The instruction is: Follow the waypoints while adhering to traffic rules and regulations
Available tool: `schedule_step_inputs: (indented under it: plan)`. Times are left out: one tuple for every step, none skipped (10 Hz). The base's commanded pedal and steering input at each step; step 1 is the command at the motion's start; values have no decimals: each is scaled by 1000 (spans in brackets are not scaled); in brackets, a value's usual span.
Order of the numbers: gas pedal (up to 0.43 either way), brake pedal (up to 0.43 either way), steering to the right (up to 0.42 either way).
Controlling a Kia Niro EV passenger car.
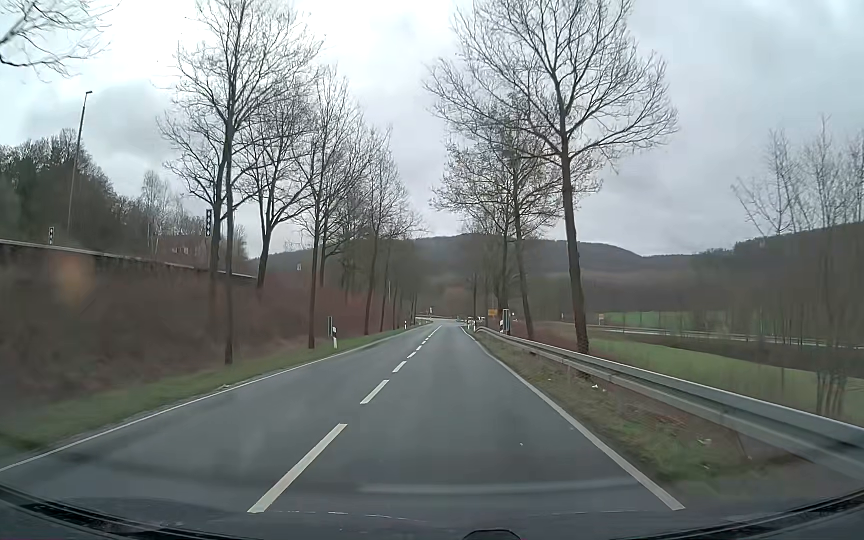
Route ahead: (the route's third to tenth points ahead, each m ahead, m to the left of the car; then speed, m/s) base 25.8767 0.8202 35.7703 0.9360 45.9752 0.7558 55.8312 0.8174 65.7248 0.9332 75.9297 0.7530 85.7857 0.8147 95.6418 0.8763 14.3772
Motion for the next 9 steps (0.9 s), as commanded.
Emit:
schedule_step_inputs:
  plan:
    - [157, 0, 2]
    - [157, 0, 1]
    - [157, 0, 1]
    - [157, 0, 1]
    - [157, 0, 1]
    - [157, 0, 2]
    - [157, 0, 2]
    - [157, 0, 1]
    - [157, 0, 2]
